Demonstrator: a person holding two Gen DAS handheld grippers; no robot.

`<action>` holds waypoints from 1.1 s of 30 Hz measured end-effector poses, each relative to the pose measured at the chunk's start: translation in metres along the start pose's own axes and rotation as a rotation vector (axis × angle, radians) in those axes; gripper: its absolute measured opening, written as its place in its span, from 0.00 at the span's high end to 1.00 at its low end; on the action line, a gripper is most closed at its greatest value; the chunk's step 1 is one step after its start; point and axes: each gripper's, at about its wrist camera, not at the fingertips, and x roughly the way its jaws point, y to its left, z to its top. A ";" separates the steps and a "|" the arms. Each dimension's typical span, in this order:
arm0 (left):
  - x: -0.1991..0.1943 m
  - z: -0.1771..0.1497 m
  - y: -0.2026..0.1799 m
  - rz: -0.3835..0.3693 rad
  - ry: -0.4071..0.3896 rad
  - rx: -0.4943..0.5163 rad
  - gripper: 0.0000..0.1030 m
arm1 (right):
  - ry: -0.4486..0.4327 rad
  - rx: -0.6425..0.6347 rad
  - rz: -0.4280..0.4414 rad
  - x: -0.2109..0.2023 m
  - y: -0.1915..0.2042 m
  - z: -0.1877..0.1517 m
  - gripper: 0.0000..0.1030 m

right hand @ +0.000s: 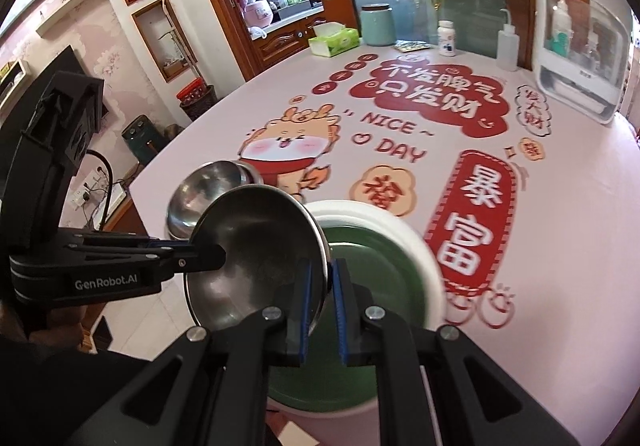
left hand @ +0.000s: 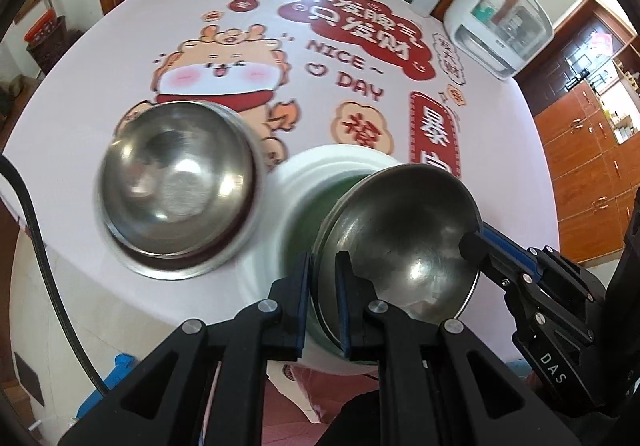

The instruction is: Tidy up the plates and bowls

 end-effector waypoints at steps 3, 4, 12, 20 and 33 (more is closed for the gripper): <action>-0.005 0.001 0.018 -0.001 -0.002 -0.009 0.90 | -0.005 0.002 0.003 0.005 0.014 0.004 0.90; -0.007 0.002 0.024 -0.004 -0.003 -0.011 0.90 | -0.008 0.007 0.005 0.007 0.019 0.006 0.90; -0.015 0.010 0.059 -0.010 0.003 0.016 0.90 | -0.019 0.061 0.000 0.024 0.049 0.014 0.90; -0.022 0.028 0.089 -0.018 0.000 0.092 0.90 | -0.063 0.155 -0.009 0.041 0.072 0.022 0.90; -0.009 0.063 0.115 -0.049 0.053 0.243 0.90 | -0.114 0.325 -0.075 0.068 0.091 0.025 0.89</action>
